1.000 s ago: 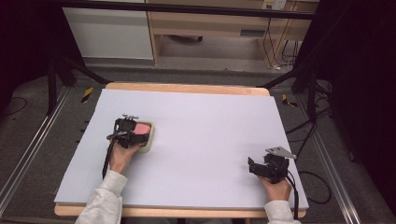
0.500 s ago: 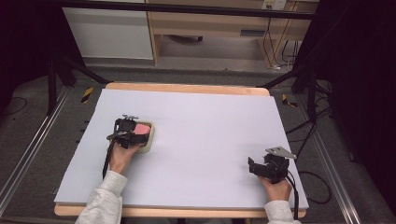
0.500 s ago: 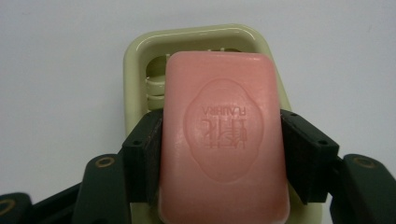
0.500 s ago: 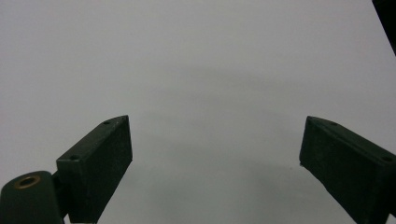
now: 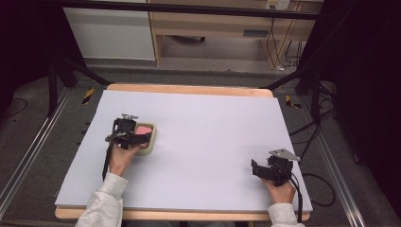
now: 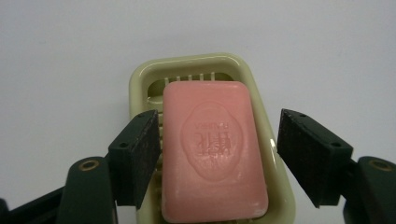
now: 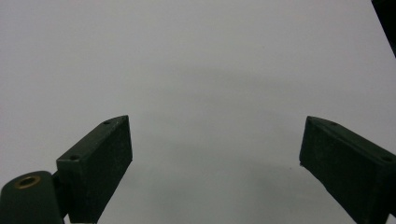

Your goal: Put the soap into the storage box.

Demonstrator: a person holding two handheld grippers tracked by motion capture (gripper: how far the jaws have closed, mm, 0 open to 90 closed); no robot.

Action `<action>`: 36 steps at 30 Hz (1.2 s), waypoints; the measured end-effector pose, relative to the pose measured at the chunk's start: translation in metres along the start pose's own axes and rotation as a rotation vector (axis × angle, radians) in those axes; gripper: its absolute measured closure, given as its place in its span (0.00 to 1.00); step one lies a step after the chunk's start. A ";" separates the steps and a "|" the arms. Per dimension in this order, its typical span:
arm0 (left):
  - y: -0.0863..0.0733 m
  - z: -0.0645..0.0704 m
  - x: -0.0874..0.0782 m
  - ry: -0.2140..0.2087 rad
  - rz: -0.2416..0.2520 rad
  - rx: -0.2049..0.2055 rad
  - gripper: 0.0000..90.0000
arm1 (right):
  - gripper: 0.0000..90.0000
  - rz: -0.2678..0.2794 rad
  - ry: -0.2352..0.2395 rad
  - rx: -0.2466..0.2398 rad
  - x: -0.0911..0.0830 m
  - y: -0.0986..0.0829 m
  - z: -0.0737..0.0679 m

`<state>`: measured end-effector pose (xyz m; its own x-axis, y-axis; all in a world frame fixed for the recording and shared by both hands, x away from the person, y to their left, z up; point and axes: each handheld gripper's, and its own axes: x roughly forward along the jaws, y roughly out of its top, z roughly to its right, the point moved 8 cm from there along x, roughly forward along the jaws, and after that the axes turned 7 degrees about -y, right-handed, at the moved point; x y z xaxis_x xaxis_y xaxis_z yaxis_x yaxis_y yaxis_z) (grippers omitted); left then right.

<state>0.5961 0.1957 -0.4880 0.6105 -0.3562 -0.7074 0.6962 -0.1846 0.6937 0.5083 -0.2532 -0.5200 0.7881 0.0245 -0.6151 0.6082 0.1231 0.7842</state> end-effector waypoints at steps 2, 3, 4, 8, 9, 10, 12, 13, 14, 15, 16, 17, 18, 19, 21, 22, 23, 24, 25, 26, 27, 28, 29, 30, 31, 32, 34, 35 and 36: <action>0.001 0.003 -0.003 -0.018 0.012 0.012 0.33 | 0.11 0.001 -0.002 0.002 0.000 0.000 0.000; 0.002 0.005 -0.004 -0.022 0.021 0.018 0.33 | 0.11 0.003 -0.001 0.002 0.000 0.000 0.000; 0.002 0.007 -0.005 -0.024 0.027 0.024 0.33 | 0.11 0.003 -0.001 0.003 -0.001 0.000 0.000; 0.002 0.015 -0.010 -0.037 0.048 0.047 0.33 | 0.11 0.004 0.000 0.007 -0.001 0.000 0.001; 0.002 0.016 -0.011 -0.043 0.049 0.051 0.33 | 0.11 0.004 0.001 0.005 -0.001 0.000 0.001; 0.002 0.018 -0.011 -0.051 0.054 0.055 0.33 | 0.11 0.004 0.001 0.005 -0.001 0.000 0.001; 0.000 0.021 -0.013 -0.058 0.059 0.071 0.33 | 0.11 0.004 -0.001 0.005 -0.001 0.000 0.001; -0.001 0.022 -0.014 -0.059 0.060 0.079 0.33 | 0.11 0.005 -0.001 0.006 -0.001 0.000 0.001; -0.002 0.023 -0.014 -0.061 0.064 0.079 0.33 | 0.11 0.007 0.001 0.010 -0.001 0.000 0.001; -0.003 0.024 -0.015 -0.061 0.070 0.088 0.32 | 0.11 0.006 0.001 0.012 -0.001 0.000 0.001; -0.005 0.024 -0.017 -0.061 0.073 0.095 0.32 | 0.11 0.006 0.000 0.012 -0.001 0.000 0.002; -0.007 0.025 -0.019 -0.067 0.076 0.102 0.32 | 0.11 0.006 0.000 0.012 -0.001 0.000 0.002; -0.007 0.025 -0.019 -0.067 0.076 0.102 0.32 | 0.11 0.006 0.000 0.012 -0.001 0.000 0.002; -0.009 0.025 -0.021 -0.068 0.079 0.103 0.32 | 0.11 0.007 0.000 0.011 -0.001 0.000 0.002; -0.013 0.024 -0.026 -0.070 0.092 0.114 0.31 | 0.11 0.007 0.000 0.012 -0.001 0.000 0.002; -0.014 0.024 -0.028 -0.071 0.099 0.115 0.30 | 0.11 0.006 0.000 0.013 -0.002 0.000 0.002; -0.014 0.024 -0.028 -0.071 0.099 0.115 0.30 | 0.11 0.006 0.000 0.013 -0.002 0.000 0.002; -0.015 0.023 -0.030 -0.072 0.106 0.119 0.30 | 0.11 0.007 -0.001 0.012 -0.002 0.000 0.002; -0.016 0.023 -0.031 -0.074 0.115 0.119 0.30 | 0.11 0.007 0.000 0.013 -0.002 0.000 0.002; -0.017 0.021 -0.033 -0.069 0.119 0.119 0.30 | 0.11 0.006 0.001 0.018 -0.002 0.000 0.002; -0.018 0.020 -0.034 -0.064 0.124 0.120 0.30 | 0.11 0.006 0.001 0.018 -0.002 0.000 0.002; -0.019 0.019 -0.036 -0.064 0.132 0.122 0.29 | 0.11 0.005 0.000 0.017 -0.002 0.000 0.002; -0.020 0.018 -0.037 -0.065 0.140 0.121 0.29 | 0.11 0.005 0.001 0.017 -0.002 0.000 0.002; -0.021 0.017 -0.038 -0.062 0.144 0.125 0.28 | 0.11 0.004 0.000 0.019 -0.002 0.000 0.002; -0.023 0.016 -0.040 -0.054 0.147 0.131 0.28 | 0.11 0.005 0.000 0.018 -0.002 0.000 0.002; -0.025 0.014 -0.041 -0.048 0.147 0.137 0.28 | 0.11 0.004 0.000 0.020 -0.002 0.000 0.003; -0.029 0.010 -0.044 -0.041 0.150 0.140 0.27 | 0.11 0.005 0.000 0.020 -0.002 0.000 0.003; -0.034 0.007 -0.047 -0.036 0.152 0.140 0.26 | 0.11 0.006 -0.001 0.020 -0.002 0.000 0.004; -0.034 0.007 -0.047 -0.036 0.152 0.140 0.26 | 0.11 0.006 -0.001 0.020 -0.002 0.000 0.004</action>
<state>0.5415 0.2126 -0.4771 0.6891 -0.4217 -0.5893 0.5361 -0.2504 0.8062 0.5069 -0.2572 -0.5188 0.7921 0.0241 -0.6100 0.6049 0.1031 0.7896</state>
